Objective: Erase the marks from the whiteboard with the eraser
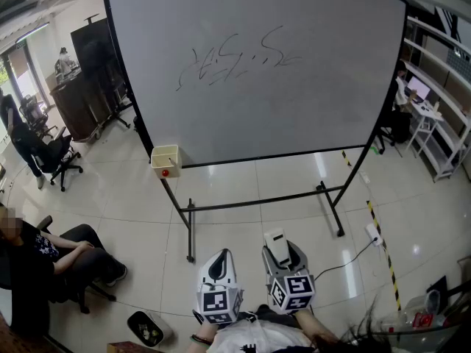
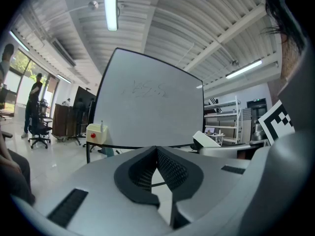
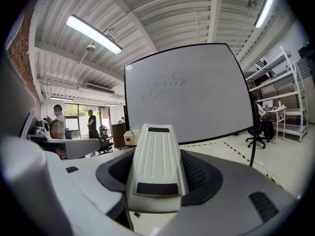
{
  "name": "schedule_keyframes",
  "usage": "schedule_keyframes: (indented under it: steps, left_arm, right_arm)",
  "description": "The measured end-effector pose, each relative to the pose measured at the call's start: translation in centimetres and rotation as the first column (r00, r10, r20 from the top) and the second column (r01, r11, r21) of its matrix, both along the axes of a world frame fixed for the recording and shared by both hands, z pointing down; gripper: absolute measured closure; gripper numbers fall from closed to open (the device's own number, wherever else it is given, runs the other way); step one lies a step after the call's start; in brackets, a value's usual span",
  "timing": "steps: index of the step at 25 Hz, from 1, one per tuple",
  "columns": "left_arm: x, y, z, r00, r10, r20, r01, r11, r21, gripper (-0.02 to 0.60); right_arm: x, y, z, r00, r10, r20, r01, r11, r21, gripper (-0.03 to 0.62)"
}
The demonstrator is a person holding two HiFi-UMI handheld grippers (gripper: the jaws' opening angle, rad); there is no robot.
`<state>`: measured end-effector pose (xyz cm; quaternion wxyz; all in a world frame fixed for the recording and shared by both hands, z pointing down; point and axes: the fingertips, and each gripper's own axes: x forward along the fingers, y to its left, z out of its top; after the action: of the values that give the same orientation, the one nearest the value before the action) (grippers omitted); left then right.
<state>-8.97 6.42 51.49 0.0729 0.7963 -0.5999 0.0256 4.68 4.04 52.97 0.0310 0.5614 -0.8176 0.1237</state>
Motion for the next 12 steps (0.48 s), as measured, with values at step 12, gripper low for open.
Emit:
schedule_keyframes:
  steps: [12]
  left_arm:
    - [-0.3,0.1,-1.4,1.000,0.005,0.000,-0.005,1.000,0.029,0.586]
  right_arm:
    - [1.0,-1.9,-4.9,0.999,0.043,0.009,-0.044,0.991,0.130,0.313]
